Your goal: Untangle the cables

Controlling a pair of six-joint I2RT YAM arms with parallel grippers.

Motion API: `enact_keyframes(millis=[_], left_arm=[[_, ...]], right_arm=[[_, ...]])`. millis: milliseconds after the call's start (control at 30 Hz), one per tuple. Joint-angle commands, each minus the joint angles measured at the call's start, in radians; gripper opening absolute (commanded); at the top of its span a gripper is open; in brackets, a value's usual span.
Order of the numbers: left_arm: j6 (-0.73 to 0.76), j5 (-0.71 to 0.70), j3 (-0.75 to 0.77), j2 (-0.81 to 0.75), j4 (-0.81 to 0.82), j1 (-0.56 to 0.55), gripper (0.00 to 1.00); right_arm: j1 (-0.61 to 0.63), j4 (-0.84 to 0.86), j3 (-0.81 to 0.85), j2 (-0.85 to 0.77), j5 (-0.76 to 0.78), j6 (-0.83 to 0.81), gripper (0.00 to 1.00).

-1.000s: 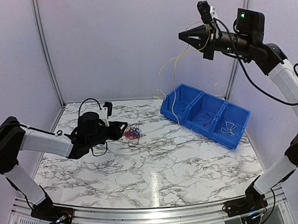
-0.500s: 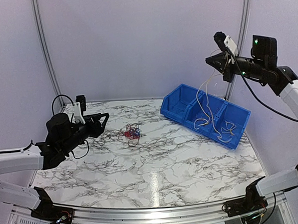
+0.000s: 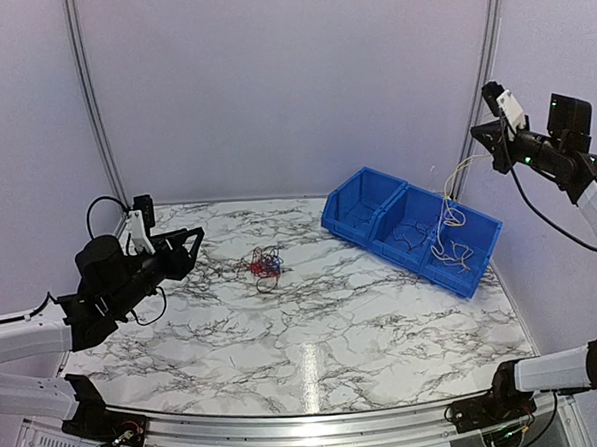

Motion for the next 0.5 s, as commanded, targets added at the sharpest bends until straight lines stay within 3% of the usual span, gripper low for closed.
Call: enact_keyframes(millis=[0,467], left_arm=[[0.004,-0.023,-0.016,-0.022,-0.023,-0.005,0.5],[-0.013,-0.038,-0.052,-0.067,-0.029,-0.006,0.5]], right_arm=[[-0.094,0.033,0.027,0.011,-0.058,-0.009,0.0],[-0.318,0.166,-0.058,0.189,-0.164,0.037,0.0]])
